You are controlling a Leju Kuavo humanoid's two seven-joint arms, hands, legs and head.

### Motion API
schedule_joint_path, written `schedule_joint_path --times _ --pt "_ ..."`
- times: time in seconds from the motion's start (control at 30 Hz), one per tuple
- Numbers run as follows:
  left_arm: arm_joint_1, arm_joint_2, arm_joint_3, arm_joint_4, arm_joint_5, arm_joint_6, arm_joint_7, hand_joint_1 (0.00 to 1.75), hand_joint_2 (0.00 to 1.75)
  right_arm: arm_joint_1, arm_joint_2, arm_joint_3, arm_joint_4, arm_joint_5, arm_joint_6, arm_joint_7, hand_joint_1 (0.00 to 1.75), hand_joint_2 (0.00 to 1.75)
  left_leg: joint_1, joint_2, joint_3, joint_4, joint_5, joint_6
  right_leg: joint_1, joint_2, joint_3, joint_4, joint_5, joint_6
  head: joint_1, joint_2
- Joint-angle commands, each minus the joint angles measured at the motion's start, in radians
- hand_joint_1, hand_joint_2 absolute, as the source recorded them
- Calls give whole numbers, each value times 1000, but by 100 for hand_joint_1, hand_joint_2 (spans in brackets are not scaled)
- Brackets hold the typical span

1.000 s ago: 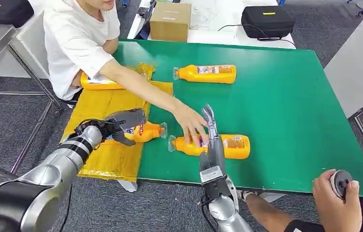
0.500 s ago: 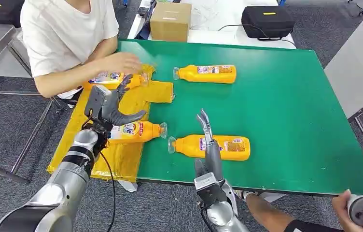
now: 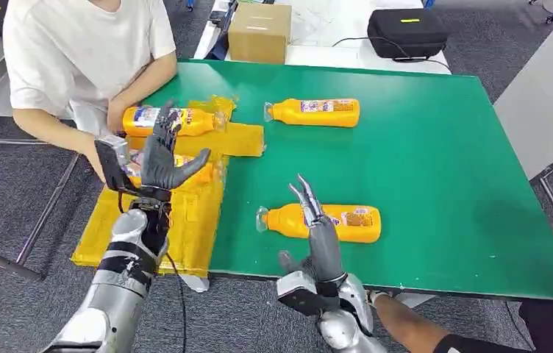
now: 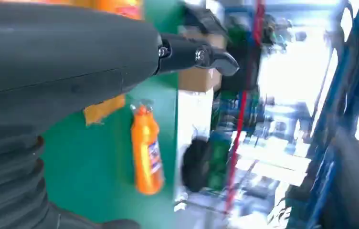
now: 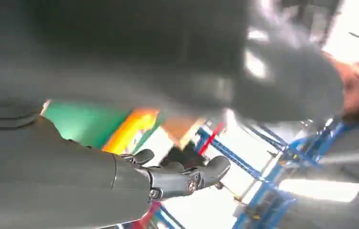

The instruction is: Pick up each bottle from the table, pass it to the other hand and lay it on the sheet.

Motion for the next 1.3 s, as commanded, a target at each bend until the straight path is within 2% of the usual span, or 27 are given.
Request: schedule_joint_path --times 0.03,0.07,0.13,0.3,0.4,0.47,0.53,0.63,0.67,0.73,0.8,0.87,0.9,1.03,1.2,1.3 --pt "342 -37 -200 -337 16 145 -76 0 175 -108 -173 -159 241 60 51 28 0 175 -1 -1 6 -2 -2 0 -1 -1 6 -3 -1 0 0 0" --pt "354 -29 -223 -362 -5 155 -84 0 175 -127 -173 -162 275 102 36 40 0 175 0 -1 8 -1 -4 -1 0 -1 9 -2 -3 -1 -1 0" --pt "360 -15 -272 -380 -30 152 -52 0 175 -175 -175 -163 354 155 38 91 0 175 -1 -1 2 0 -2 -1 -1 0 4 -2 -2 0 0 0" --pt "355 -5 -329 -382 -88 175 -30 0 175 -224 -187 -142 450 230 29 136 0 175 -1 -1 3 0 -2 0 -1 0 4 -2 -1 -1 -1 0" --pt "363 -5 -349 -391 -104 180 -29 0 175 -233 -191 -146 465 248 13 150 0 175 1 0 6 0 -3 -1 1 1 6 -2 -2 -2 -1 0" --pt "365 -7 -353 -392 -107 182 -28 0 175 -236 -193 -147 465 248 17 150 0 175 0 0 2 -1 -1 0 0 0 3 -2 -1 0 0 0" --pt "364 -5 -351 -393 -107 182 -28 0 175 -236 -194 -144 463 255 13 153 0 175 0 1 8 0 -4 -1 1 2 8 -2 -3 -2 -1 0" --pt "359 -8 -345 -388 -113 194 -28 0 175 -261 -211 -127 483 321 13 211 0 175 1 2 10 0 -5 -1 1 2 11 -1 -4 -2 -1 0" --pt "357 -8 -344 -387 -113 199 -25 0 175 -271 -205 -140 497 285 72 219 0 175 0 0 5 0 -2 0 0 1 5 -1 -2 -1 -1 0" --pt "354 -11 -342 -382 -104 196 -12 0 175 -297 -200 -140 529 241 180 213 0 175 0 1 7 0 -3 -1 0 1 7 -1 -3 -2 -1 0" --pt "345 -14 -348 -376 -98 189 -7 0 175 -335 -191 -117 581 239 229 218 0 175 1 3 10 1 -5 -2 1 3 10 0 -4 -3 -1 0" --pt "332 -13 -357 -367 -97 189 -3 0 175 -387 -171 -83 661 251 251 239 0 175 1 4 11 1 -5 -2 1 4 11 -1 -3 -3 -1 0" --pt "330 -13 -358 -366 -98 194 1 0 175 -404 -167 -65 685 265 252 262 0 175 0 2 3 0 -1 0 0 2 3 -1 0 -1 0 0" --pt "355 -3 -353 -390 -103 197 14 0 175 -445 -176 -12 752 279 338 364 0 175 1 4 7 0 -3 -1 1 4 6 -1 -1 -2 -1 0" --pt "364 -1 -348 -386 -102 196 13 0 175 -448 -185 -4 767 276 350 365 0 175 1 1 8 -1 -3 -1 1 1 8 -2 -2 -2 -1 0" --pt "354 -2 -346 -375 -105 195 13 0 175 -477 -189 31 817 277 407 393 0 175 1 1 9 0 -3 -1 1 0 9 -1 -2 -2 0 0"
